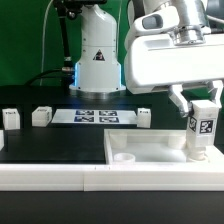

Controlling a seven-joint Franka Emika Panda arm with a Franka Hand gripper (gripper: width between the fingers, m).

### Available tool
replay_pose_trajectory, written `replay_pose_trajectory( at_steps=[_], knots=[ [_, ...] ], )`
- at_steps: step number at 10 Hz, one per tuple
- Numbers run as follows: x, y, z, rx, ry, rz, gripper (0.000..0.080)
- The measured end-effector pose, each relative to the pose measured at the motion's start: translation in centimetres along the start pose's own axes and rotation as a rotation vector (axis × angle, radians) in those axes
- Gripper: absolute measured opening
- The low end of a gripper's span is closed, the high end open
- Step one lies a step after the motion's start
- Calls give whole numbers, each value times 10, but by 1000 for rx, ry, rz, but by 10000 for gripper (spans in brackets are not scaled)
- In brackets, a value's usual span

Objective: Assemble one leg

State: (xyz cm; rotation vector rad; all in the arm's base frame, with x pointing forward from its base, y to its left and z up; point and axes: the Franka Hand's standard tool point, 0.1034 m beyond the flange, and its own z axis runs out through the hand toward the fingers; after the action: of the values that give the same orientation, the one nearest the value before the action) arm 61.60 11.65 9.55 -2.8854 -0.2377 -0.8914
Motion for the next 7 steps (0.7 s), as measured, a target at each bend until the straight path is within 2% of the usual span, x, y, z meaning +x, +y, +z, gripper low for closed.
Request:
replay_pose_trajectory(
  at_steps=[3,7],
  knots=[
    [-11,2,9,-3,2,5,291],
    [-12,1,10,-2,4,3,291]
  ],
)
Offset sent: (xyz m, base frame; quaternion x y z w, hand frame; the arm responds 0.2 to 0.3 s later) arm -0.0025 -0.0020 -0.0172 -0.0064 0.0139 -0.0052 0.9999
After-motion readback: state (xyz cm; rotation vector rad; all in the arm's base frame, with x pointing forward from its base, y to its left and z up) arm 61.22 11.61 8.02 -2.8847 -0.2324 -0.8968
